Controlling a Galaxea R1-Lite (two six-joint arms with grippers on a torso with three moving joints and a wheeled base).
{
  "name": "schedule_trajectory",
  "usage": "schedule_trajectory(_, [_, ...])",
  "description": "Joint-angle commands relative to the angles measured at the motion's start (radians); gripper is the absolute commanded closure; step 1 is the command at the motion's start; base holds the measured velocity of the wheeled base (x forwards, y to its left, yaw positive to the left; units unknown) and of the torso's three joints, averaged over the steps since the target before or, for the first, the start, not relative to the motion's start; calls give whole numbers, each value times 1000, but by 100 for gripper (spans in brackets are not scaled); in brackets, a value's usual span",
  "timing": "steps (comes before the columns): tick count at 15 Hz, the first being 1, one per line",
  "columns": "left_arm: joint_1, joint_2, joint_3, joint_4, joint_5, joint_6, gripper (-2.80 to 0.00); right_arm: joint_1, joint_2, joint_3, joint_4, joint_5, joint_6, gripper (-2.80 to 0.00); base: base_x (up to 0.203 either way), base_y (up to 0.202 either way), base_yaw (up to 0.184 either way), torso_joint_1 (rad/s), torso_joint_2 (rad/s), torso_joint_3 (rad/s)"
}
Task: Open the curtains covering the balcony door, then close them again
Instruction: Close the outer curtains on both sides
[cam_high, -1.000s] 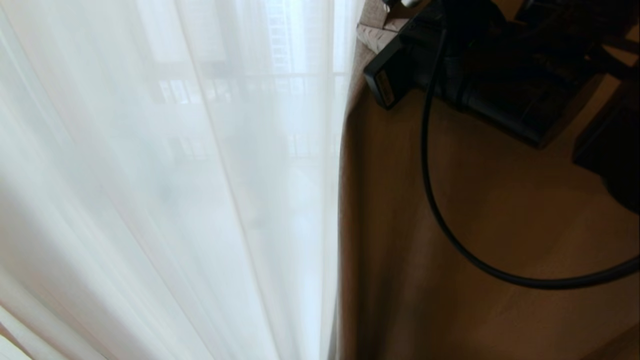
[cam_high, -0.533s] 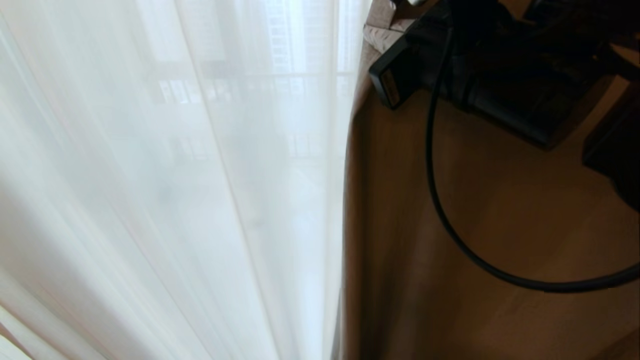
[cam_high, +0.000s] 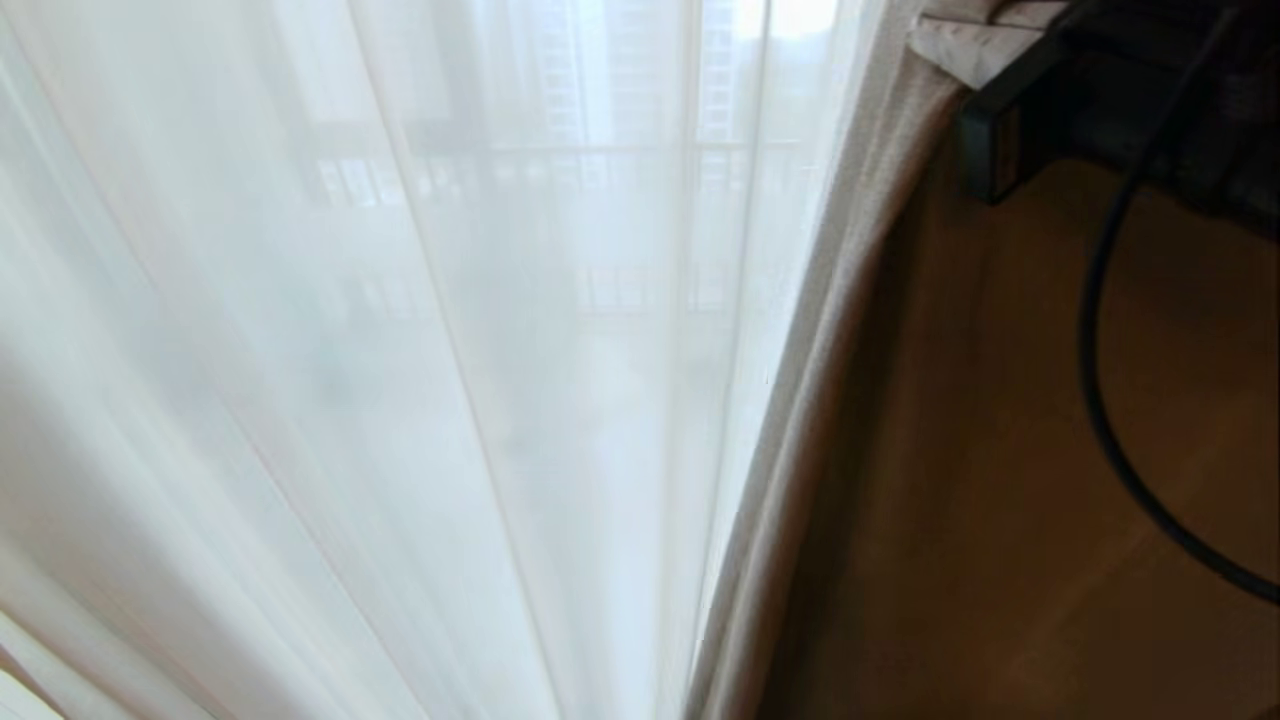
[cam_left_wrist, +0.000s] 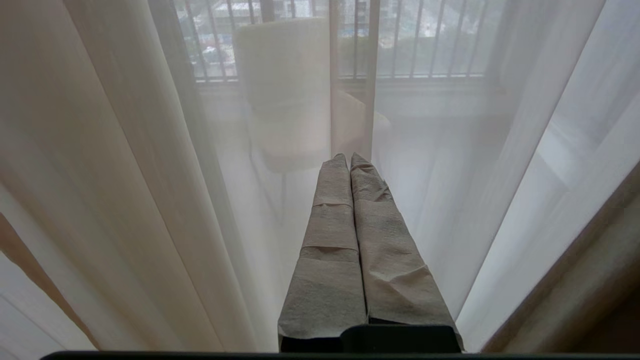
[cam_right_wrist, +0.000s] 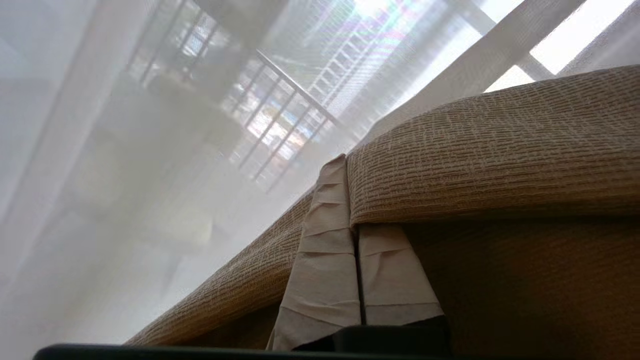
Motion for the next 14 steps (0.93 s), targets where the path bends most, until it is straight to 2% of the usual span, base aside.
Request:
schedule_trajectory(1, [0,0,0,0,0,0,0,-73,-140,80,-1,1,2,0,0,0,0,0,0,0])
schedule_trajectory(2, [0,0,0,0,0,0,0,-97,-177,116,0,1,18,0,0,0,0,0,0,0])
schedule_trajectory(3, [1,0,0,0,0,0,0,-116,-204,146,1,2,32,-280,0,0,0,0,0,0])
schedule_trajectory(6, [1,0,0,0,0,0,0,-162,-270,210,2,2,61,-280,0,0,0,0,0,0])
schedule_trajectory(10, [0,0,0,0,0,0,0,-275,-343,273,9,1,89,-280,0,0,0,0,0,0])
schedule_trajectory(14, [0,0,0,1,0,0,0,-392,-465,350,80,1,117,-280,0,0,0,0,0,0])
